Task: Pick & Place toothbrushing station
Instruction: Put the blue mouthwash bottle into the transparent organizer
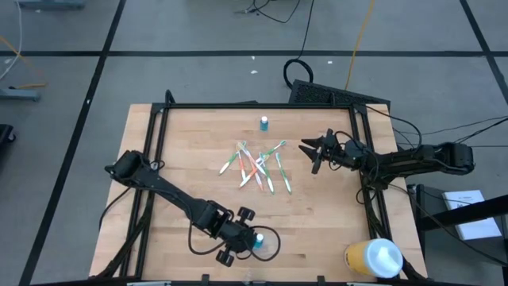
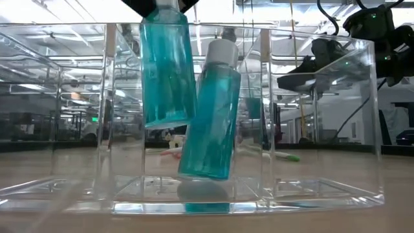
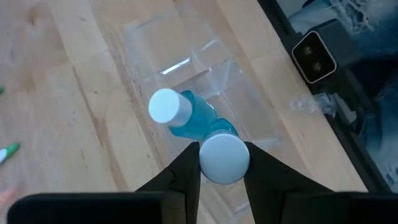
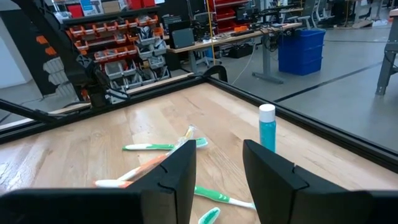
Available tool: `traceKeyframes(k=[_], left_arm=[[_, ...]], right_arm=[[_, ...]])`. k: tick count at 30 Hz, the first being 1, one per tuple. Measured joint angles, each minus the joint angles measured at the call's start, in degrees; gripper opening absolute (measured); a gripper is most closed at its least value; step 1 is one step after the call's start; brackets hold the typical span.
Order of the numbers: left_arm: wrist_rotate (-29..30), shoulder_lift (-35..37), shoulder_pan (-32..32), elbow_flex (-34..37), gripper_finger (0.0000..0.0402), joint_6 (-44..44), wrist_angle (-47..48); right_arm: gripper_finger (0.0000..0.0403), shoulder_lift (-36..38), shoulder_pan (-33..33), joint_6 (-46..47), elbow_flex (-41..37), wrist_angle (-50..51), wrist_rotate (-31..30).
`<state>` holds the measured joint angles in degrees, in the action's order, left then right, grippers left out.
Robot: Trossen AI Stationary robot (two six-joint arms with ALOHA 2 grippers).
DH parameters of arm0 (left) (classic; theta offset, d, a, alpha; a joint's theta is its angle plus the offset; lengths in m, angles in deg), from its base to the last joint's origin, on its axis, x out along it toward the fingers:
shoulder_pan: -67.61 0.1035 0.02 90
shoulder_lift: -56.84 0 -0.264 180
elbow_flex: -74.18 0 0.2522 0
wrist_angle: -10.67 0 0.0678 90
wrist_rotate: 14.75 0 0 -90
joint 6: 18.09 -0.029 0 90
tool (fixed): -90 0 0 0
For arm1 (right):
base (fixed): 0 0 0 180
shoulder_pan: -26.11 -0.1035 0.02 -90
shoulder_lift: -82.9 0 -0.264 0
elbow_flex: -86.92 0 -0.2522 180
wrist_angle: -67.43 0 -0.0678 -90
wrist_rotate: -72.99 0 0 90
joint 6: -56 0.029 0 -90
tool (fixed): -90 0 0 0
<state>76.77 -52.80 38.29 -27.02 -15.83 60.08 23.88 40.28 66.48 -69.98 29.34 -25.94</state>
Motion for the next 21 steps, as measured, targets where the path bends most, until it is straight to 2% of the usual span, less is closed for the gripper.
traceKeyframes(k=[6, 17, 21], left_arm=[[0.0, 0.0, 0.0, 0.8, 0.0139, -0.2, 0.0], [0.0, 0.1, 0.4, 0.8, 0.0146, 0.8, -2.8], [0.0, 2.4, 0.8, 0.8, 0.0146, -0.2, -2.3]], right_arm=[[0.0123, 0.0, 0.0, 0.0, 0.0, 0.1, 0.0], [0.0123, 0.0, 0.0, 0.0, 0.0, 0.8, 0.0], [0.0123, 0.0, 0.0, 0.0, 0.0, 0.8, 0.0]])
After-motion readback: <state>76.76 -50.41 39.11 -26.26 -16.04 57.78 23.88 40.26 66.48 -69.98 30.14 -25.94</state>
